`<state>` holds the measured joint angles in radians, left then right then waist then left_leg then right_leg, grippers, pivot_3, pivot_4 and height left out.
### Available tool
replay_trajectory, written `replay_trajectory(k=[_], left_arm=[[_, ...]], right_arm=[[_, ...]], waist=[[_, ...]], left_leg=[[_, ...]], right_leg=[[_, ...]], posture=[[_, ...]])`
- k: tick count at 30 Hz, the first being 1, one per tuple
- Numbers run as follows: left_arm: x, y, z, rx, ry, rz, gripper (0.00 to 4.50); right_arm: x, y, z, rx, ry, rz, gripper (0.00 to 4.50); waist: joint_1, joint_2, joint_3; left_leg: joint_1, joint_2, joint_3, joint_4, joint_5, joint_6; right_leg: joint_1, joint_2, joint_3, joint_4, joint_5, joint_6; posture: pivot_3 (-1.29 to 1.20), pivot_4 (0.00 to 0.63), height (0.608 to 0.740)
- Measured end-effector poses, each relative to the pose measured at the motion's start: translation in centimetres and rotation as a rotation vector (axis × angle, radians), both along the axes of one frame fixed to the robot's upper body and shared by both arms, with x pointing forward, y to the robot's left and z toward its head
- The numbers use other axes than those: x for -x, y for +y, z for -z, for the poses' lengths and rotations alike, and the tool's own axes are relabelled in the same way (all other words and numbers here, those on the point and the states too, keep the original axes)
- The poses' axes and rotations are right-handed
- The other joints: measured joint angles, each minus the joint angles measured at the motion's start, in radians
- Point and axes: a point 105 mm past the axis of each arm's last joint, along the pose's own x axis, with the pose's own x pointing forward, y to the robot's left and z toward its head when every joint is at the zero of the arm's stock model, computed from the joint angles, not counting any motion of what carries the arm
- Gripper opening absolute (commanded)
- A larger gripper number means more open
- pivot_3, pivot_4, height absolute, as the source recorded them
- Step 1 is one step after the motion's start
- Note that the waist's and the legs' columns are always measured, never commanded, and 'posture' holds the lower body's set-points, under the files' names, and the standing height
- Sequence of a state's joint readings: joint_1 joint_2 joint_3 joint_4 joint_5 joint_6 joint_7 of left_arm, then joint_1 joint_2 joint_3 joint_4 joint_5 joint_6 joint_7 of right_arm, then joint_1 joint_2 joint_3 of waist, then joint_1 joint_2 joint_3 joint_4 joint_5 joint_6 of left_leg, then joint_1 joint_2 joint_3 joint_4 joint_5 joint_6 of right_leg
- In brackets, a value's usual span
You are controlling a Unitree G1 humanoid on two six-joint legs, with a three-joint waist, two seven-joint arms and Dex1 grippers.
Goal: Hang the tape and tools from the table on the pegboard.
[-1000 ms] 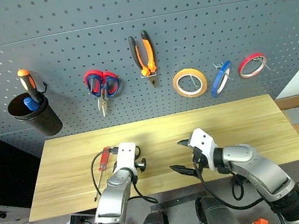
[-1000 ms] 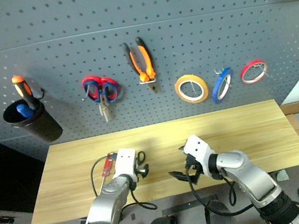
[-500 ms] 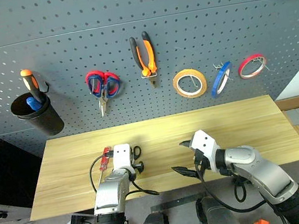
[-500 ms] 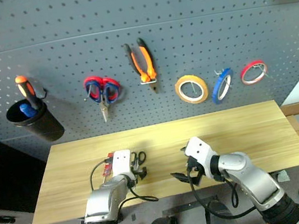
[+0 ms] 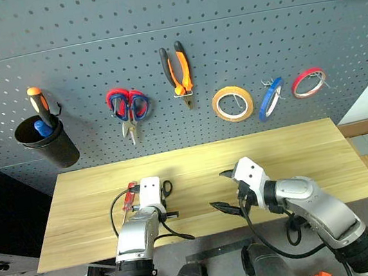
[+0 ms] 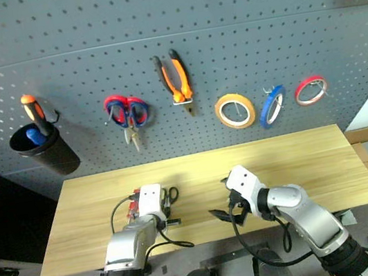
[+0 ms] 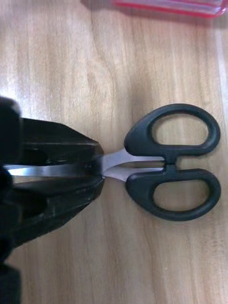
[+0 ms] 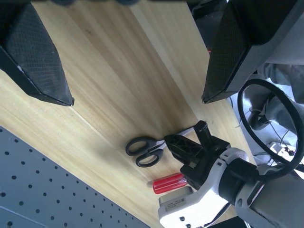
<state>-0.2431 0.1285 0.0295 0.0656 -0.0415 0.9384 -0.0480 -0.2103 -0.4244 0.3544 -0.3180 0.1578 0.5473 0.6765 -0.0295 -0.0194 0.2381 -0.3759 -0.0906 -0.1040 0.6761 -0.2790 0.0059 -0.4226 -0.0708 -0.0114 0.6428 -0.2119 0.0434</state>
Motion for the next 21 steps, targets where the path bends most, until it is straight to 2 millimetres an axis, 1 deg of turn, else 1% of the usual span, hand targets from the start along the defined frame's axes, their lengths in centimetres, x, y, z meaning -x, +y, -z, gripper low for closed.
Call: replay_trajectory(k=[4,7,9,11,13,14,15,17,19,21], left_arm=[[0.8,1.2,-0.4,-0.106,-0.077,0.099,0.07],[1.7,1.2,-2.4,-0.125,-0.2,0.206,0.07],[2.6,0.6,-4.1,-0.111,-0.301,0.286,0.07],[3.4,-0.5,-6.2,-0.068,-0.438,0.353,0.07],[3.9,-1.5,-8.7,-0.039,-0.594,0.395,0.07],[4.1,-1.7,-9.8,-0.036,-0.666,0.402,0.07],[4.3,-1.7,-10.9,-0.039,-0.733,0.4,0.07],[4.6,-1.2,-12.9,-0.08,-0.848,0.378,0.07],[4.7,-0.6,-14.6,-0.133,-0.929,0.352,0.07],[4.5,-0.3,-15.7,-0.171,-0.983,0.341,0.07]], right_arm=[[-0.2,0.0,-0.1,-0.002,0.001,-0.007,4.5],[-0.4,0.3,-0.8,-0.033,0.003,-0.033,4.5],[0.2,1.0,-1.7,-0.083,0.015,-0.097,4.5],[0.6,1.4,-2.8,-0.132,0.016,-0.152,4.5],[0.2,1.5,-4.5,-0.165,-0.016,-0.176,4.5],[0.0,1.4,-5.5,-0.182,-0.04,-0.185,4.5],[-0.2,1.4,-6.5,-0.202,-0.064,-0.193,4.5],[-0.6,1.7,-8.7,-0.257,-0.107,-0.207,4.5],[-0.7,2.1,-10.6,-0.296,-0.151,-0.228,4.5],[-0.8,2.2,-11.7,-0.317,-0.177,-0.236,4.5]], waist=[[-0.003,-0.001,0.001],[0.002,-0.001,0.001],[0.002,-0.001,0.001],[0.005,-0.001,0.001],[0.01,-0.001,0.001],[0.013,-0.001,0.001],[0.017,-0.001,0.001],[0.018,-0.001,0.001],[0.022,-0.001,0.001],[0.028,-0.001,0.001]], left_leg=[[-0.003,0.0,0.0,-0.001,0.0,-0.001],[-0.008,0.0,-0.001,-0.001,0.0,-0.002],[-0.009,0.0,-0.001,-0.001,-0.001,-0.002],[-0.011,0.0,-0.001,-0.002,-0.001,-0.002],[-0.015,0.0,-0.001,-0.001,-0.001,-0.001],[-0.017,0.0,-0.001,-0.001,-0.001,-0.001],[-0.017,0.0,-0.001,0.0,-0.001,-0.001],[-0.017,0.001,0.0,-0.001,-0.001,-0.001],[-0.018,0.0,-0.001,-0.001,-0.001,-0.001],[-0.018,0.0,-0.001,0.0,-0.001,-0.001]], right_leg=[[-0.004,0.0,0.0,0.0,0.0,0.0],[-0.009,0.0,0.0,0.0,0.0,-0.001],[-0.01,0.0,0.001,-0.001,0.0,-0.001],[-0.012,0.0,0.001,-0.002,0.0,-0.002],[-0.015,0.0,0.0,-0.002,0.0,-0.002],[-0.016,0.0,0.0,-0.001,0.001,-0.004],[-0.016,0.0,0.0,-0.001,0.003,-0.006],[-0.017,0.0,0.0,-0.001,0.002,-0.006],[-0.018,0.0,0.0,-0.001,0.003,-0.006],[-0.018,0.0,-0.001,-0.001,0.003,-0.007]], posture=[[-0.06,0.224,0.74],[-0.06,0.216,0.74],[-0.05,0.215,0.74],[-0.04,0.213,0.74],[-0.03,0.212,0.74],[-0.03,0.211,0.74],[-0.03,0.211,0.74],[-0.02,0.208,0.74],[-0.01,0.207,0.74],[0.0,0.2,0.74]])
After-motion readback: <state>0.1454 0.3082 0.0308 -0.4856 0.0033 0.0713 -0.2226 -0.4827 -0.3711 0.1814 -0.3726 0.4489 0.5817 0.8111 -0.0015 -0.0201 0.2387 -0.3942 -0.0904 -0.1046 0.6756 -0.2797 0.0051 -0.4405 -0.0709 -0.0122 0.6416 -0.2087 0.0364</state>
